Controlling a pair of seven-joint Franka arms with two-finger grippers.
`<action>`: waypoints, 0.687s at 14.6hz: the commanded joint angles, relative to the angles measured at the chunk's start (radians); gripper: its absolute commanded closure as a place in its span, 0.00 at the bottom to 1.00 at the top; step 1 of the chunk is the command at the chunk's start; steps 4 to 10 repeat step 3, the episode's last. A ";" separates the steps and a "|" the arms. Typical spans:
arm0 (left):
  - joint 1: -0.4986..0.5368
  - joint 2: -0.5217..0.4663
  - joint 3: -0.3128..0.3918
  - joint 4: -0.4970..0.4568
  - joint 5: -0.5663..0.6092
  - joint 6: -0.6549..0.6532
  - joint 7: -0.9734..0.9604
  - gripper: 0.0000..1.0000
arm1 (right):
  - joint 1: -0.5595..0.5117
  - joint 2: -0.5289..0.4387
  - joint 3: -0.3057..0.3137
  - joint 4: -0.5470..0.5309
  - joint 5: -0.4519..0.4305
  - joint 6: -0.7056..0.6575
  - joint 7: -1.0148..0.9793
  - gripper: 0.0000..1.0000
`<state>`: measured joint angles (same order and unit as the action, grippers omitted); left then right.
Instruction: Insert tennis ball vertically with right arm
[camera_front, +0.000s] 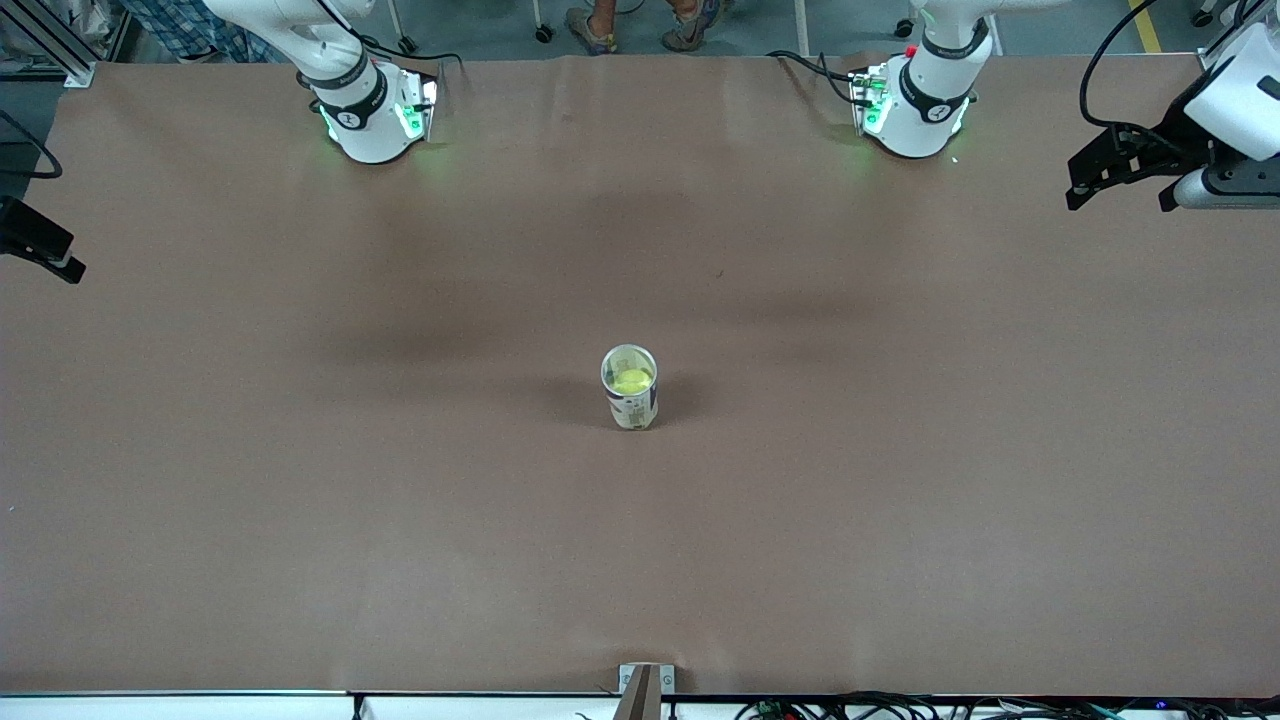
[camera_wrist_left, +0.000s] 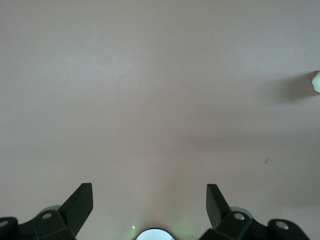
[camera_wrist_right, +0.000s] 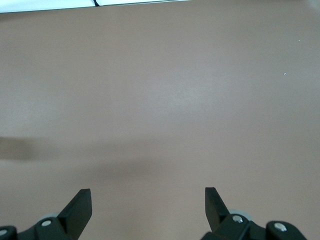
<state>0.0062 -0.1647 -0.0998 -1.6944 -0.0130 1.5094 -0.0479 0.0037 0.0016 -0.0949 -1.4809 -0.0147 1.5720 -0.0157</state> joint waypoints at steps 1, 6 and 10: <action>0.002 -0.007 -0.003 0.012 0.010 -0.017 -0.013 0.00 | -0.011 0.006 0.007 0.013 0.018 0.000 0.002 0.00; 0.002 -0.007 -0.003 0.013 0.010 -0.018 -0.015 0.00 | -0.011 0.006 0.007 0.013 0.018 0.000 0.002 0.00; 0.002 -0.007 -0.003 0.013 0.010 -0.018 -0.015 0.00 | -0.011 0.006 0.007 0.013 0.018 0.000 0.002 0.00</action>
